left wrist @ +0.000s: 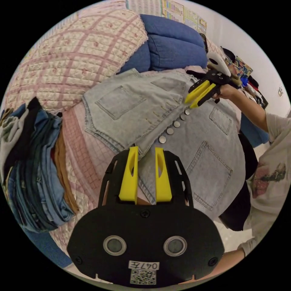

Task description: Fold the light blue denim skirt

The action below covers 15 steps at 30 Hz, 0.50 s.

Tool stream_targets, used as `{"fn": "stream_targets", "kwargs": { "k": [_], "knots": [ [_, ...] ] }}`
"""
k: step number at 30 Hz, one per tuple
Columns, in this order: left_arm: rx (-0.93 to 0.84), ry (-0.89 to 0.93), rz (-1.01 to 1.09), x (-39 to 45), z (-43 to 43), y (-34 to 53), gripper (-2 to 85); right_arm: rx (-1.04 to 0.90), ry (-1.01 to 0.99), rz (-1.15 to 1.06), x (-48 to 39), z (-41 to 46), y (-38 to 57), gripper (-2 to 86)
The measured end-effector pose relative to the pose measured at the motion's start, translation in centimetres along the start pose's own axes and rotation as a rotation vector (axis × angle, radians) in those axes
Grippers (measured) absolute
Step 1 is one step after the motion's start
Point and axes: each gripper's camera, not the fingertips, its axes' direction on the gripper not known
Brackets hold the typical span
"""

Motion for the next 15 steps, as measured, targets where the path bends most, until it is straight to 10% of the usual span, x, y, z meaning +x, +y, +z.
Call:
{"fn": "stream_targets", "kwargs": {
  "k": [15],
  "knots": [
    [0.078,-0.063,-0.097,-4.3,5.0,-0.7,-0.5,0.099,0.058,0.044,3.8,-7.8,-6.7,-0.3]
  ]
}}
